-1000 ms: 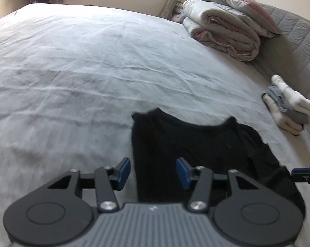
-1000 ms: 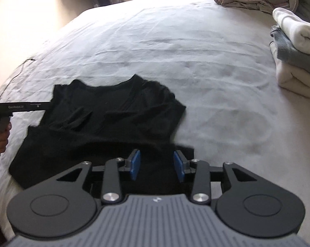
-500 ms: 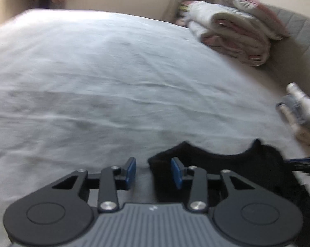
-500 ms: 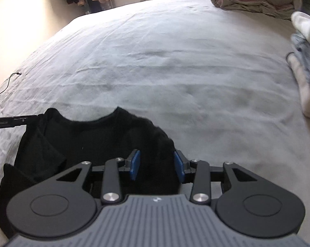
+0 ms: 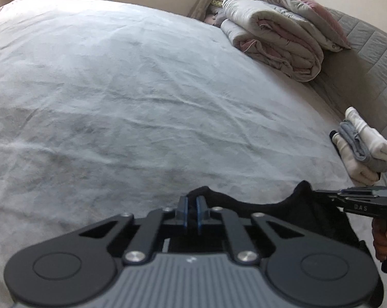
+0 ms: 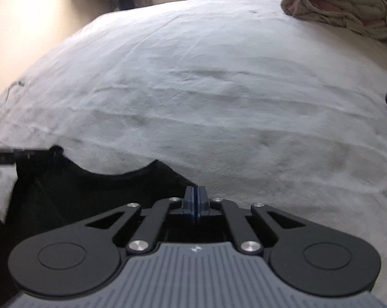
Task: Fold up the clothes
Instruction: 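Close both grippers on the T-shirt's folded end and lift it, then fold the held end over the black T-shirt with both grippers and release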
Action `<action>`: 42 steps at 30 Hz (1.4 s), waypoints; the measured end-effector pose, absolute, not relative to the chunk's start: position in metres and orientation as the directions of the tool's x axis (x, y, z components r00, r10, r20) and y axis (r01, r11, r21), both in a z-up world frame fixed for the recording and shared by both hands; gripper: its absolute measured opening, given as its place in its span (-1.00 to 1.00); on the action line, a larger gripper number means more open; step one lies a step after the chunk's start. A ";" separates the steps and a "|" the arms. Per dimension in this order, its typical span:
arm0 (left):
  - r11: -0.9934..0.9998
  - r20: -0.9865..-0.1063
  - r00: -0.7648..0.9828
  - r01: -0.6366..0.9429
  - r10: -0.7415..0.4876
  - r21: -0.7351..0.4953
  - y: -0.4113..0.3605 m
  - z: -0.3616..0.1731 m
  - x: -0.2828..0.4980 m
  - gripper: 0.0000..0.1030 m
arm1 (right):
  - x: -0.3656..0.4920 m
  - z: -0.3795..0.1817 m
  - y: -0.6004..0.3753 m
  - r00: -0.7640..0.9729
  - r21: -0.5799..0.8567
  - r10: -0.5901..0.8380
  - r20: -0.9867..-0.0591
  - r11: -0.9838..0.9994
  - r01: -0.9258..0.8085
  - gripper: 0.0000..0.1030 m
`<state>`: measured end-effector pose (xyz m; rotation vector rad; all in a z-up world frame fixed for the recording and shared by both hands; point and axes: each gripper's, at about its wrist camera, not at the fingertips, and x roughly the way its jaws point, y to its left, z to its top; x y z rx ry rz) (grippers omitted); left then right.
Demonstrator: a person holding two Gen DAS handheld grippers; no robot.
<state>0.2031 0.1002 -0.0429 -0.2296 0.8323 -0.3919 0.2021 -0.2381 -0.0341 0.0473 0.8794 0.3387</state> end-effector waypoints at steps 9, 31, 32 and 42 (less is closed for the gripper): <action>0.885 -0.577 0.672 0.334 -0.465 -0.325 0.097 0.003 0.154 -0.89 | 0.156 0.009 -0.249 0.674 0.188 0.312 -0.670 0.949 -0.252 -0.95; 0.778 -0.613 0.509 0.541 -0.604 -0.319 0.105 -0.015 0.003 -0.86 | 0.006 -0.007 -0.265 0.591 0.198 0.378 -0.713 0.917 -0.347 -0.90; 0.781 -0.631 0.494 0.537 -0.598 -0.320 0.105 -0.019 0.001 -0.84 | 0.005 -0.014 -0.267 0.577 0.212 0.379 -0.724 0.917 -0.337 -0.89; 0.775 -0.626 0.477 0.227 -0.617 -0.590 0.145 -0.035 0.009 0.02 | 0.005 -0.011 -0.292 0.542 0.415 0.464 -0.701 0.883 -0.219 -0.15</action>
